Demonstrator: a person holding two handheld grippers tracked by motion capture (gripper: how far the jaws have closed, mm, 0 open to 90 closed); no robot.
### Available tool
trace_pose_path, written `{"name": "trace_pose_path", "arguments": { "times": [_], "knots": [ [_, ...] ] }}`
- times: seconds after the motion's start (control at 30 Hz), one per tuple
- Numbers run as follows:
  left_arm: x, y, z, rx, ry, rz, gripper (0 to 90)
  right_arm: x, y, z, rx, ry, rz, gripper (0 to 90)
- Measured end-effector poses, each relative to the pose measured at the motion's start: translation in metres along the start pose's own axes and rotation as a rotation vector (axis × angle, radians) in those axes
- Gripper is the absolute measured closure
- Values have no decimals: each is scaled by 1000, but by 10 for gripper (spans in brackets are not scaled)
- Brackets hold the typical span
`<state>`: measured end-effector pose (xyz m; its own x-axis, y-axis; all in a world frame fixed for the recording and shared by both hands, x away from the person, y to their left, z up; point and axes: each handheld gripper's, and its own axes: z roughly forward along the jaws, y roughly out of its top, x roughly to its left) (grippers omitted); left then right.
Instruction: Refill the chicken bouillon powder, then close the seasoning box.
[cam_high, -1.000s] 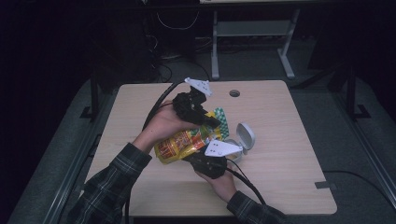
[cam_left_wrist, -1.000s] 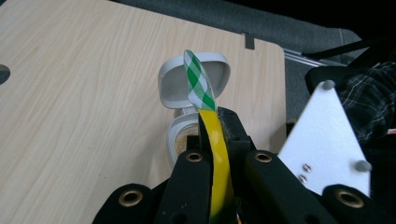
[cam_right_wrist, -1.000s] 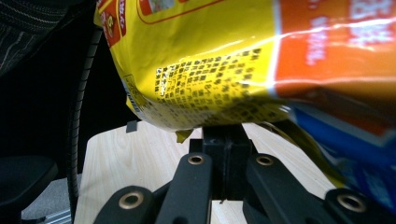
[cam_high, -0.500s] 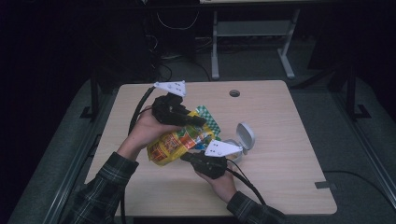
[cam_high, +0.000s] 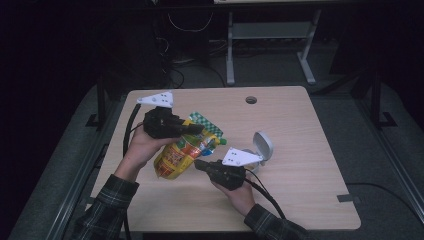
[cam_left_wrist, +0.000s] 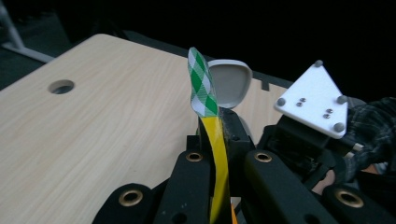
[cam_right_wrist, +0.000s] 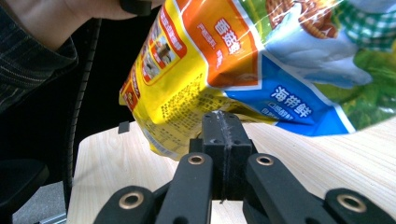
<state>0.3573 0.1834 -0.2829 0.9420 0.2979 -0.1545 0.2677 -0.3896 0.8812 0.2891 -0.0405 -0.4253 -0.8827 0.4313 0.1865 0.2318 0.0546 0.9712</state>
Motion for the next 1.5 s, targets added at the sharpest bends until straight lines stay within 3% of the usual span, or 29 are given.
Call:
{"name": "trace_pose_path", "arguments": {
  "times": [0.1,0.27,0.33,0.37,0.57,0.83,0.9,1.13,1.5],
  "knots": [
    [1,-4,-3,-17,18,-1,897,1,0,0,3,2,4,899],
    [4,-19,-6,-56,85,-3,896,1,-1,0,19,-4,4,899],
    [6,-28,-5,-78,133,0,896,1,-1,0,25,-8,0,899],
    [6,-28,-5,-78,133,0,896,1,-1,-1,30,-8,-1,899],
    [17,-49,1,-130,228,-19,895,1,-2,-4,40,-14,0,899],
    [24,-71,5,-170,280,-22,894,1,-6,-9,59,-21,1,899],
    [22,-72,2,-169,305,-6,894,0,-6,-9,64,-20,2,899],
    [20,-80,-9,-195,293,-26,891,1,-7,-13,69,-21,-2,899],
    [8,-91,-30,-164,269,-52,878,0,-7,-15,79,-16,10,899]
  ]
}}
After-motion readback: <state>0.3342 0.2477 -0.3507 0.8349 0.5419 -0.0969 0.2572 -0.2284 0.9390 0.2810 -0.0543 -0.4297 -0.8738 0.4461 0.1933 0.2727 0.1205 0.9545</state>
